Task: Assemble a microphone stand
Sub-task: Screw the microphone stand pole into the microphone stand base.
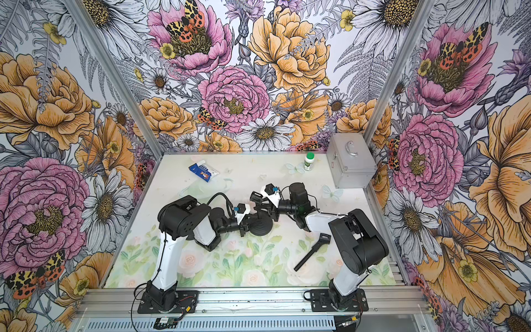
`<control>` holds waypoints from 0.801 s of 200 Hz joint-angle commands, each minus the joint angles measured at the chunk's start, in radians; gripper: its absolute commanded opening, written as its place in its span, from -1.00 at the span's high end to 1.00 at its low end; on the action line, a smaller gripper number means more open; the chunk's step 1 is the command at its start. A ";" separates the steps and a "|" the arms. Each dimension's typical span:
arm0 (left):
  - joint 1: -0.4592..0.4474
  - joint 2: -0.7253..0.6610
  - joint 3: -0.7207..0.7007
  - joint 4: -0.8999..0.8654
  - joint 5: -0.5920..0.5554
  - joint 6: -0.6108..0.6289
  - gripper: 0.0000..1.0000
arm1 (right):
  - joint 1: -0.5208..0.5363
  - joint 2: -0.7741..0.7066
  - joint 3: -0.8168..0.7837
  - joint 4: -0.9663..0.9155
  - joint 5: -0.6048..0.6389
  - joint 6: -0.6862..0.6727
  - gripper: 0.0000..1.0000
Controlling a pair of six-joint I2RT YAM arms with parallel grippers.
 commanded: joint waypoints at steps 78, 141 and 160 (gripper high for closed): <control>0.009 0.072 -0.027 -0.053 -0.025 -0.043 0.60 | 0.291 -0.104 -0.206 0.189 0.953 0.148 0.83; 0.007 0.064 -0.027 -0.053 -0.029 -0.034 0.61 | 0.023 -0.094 -0.018 -0.190 0.000 -0.087 0.13; 0.006 0.061 -0.028 -0.053 -0.026 -0.037 0.62 | -0.013 -0.053 0.059 -0.271 -0.101 -0.120 0.13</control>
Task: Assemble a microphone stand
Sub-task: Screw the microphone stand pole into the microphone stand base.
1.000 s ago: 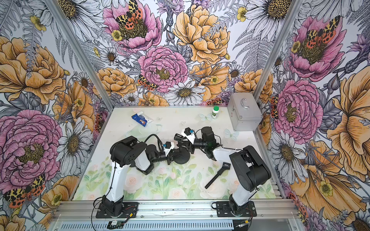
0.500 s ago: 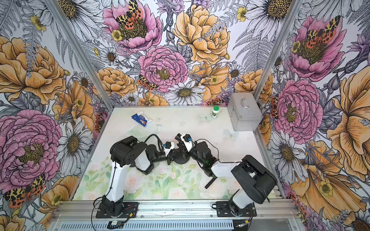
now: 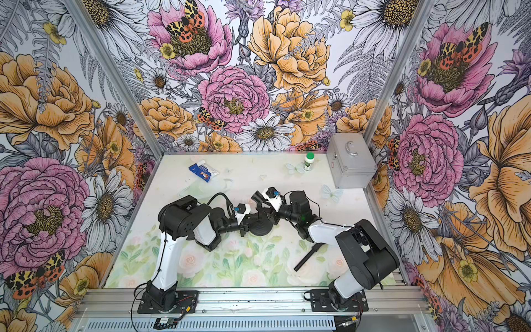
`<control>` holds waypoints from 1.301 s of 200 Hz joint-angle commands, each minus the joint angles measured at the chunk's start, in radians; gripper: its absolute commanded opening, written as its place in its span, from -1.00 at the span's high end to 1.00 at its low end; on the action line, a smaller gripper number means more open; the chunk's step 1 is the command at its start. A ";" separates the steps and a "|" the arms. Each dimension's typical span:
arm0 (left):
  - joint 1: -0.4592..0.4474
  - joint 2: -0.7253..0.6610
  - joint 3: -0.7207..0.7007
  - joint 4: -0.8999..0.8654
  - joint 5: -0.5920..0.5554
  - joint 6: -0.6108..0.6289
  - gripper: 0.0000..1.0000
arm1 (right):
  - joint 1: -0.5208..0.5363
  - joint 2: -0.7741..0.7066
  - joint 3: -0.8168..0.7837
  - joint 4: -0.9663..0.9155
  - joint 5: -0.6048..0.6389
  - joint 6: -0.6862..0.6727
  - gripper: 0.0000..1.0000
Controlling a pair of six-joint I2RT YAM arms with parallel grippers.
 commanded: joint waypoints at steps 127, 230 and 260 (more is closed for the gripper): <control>0.007 0.063 -0.026 -0.054 -0.030 -0.044 0.61 | 0.363 -0.103 -0.169 0.065 1.122 0.243 1.00; 0.003 0.052 -0.031 -0.054 -0.024 -0.022 0.62 | -0.057 0.033 0.073 -0.280 -0.381 -0.143 0.08; -0.005 0.055 -0.036 -0.053 -0.025 -0.019 0.62 | -0.099 0.087 0.180 -0.380 -0.467 -0.224 0.08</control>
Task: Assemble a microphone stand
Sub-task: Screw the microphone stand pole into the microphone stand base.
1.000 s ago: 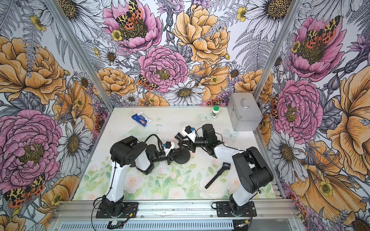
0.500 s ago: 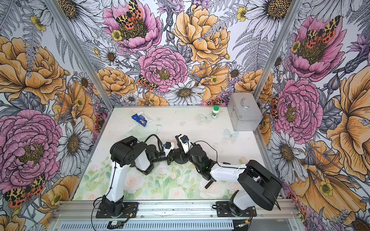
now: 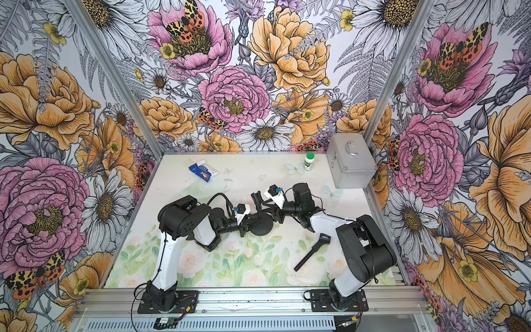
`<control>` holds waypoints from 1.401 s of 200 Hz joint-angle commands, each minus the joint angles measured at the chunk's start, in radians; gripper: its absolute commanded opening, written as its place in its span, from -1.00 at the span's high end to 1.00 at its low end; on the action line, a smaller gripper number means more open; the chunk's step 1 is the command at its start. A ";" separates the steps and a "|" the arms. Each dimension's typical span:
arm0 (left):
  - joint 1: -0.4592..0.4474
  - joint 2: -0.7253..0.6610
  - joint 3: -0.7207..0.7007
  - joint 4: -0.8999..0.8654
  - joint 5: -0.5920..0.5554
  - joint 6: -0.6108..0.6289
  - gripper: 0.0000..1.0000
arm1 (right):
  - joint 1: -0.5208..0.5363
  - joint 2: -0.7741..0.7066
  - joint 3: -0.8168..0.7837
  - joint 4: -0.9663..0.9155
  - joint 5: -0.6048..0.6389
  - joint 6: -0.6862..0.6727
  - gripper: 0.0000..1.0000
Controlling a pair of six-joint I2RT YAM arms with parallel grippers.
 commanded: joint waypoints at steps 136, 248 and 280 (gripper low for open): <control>-0.009 0.056 -0.028 -0.054 -0.021 -0.028 0.60 | 0.015 0.172 0.284 -0.391 -0.201 -0.312 0.56; 0.004 0.057 -0.028 -0.053 -0.048 -0.035 0.58 | 0.180 -0.043 -0.117 0.231 0.747 0.110 1.00; 0.009 0.061 -0.027 -0.053 -0.048 -0.058 0.57 | 0.346 -0.056 -0.202 0.363 1.173 0.230 1.00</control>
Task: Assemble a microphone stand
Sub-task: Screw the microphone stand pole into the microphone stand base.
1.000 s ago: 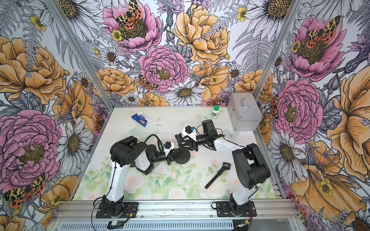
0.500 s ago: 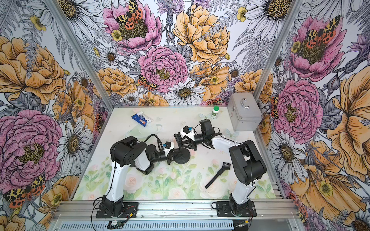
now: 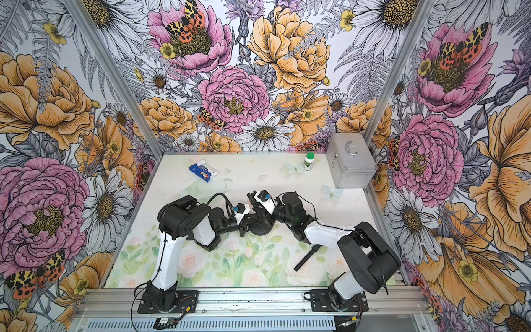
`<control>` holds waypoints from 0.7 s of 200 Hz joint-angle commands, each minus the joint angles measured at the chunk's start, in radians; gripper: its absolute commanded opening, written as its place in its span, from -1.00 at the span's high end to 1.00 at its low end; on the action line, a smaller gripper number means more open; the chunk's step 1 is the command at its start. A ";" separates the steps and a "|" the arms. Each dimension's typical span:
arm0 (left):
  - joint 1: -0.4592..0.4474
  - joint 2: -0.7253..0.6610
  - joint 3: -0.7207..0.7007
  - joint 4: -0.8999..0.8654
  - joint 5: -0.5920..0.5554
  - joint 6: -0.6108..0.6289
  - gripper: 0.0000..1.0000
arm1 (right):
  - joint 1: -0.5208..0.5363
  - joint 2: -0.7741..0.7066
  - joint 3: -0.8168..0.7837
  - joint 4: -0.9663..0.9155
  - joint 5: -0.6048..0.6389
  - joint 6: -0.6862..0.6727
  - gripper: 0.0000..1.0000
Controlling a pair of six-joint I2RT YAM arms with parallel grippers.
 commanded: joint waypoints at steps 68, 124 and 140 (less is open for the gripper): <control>0.006 0.054 -0.022 -0.055 -0.044 -0.020 0.56 | 0.066 0.044 -0.043 0.115 -0.028 -0.102 0.24; 0.004 0.043 -0.025 -0.055 -0.032 -0.013 0.57 | -0.184 0.073 0.207 -0.495 -0.657 -0.421 0.13; 0.000 0.042 -0.034 -0.055 -0.042 -0.012 0.57 | -0.207 0.105 0.282 -0.586 -0.724 -0.458 0.11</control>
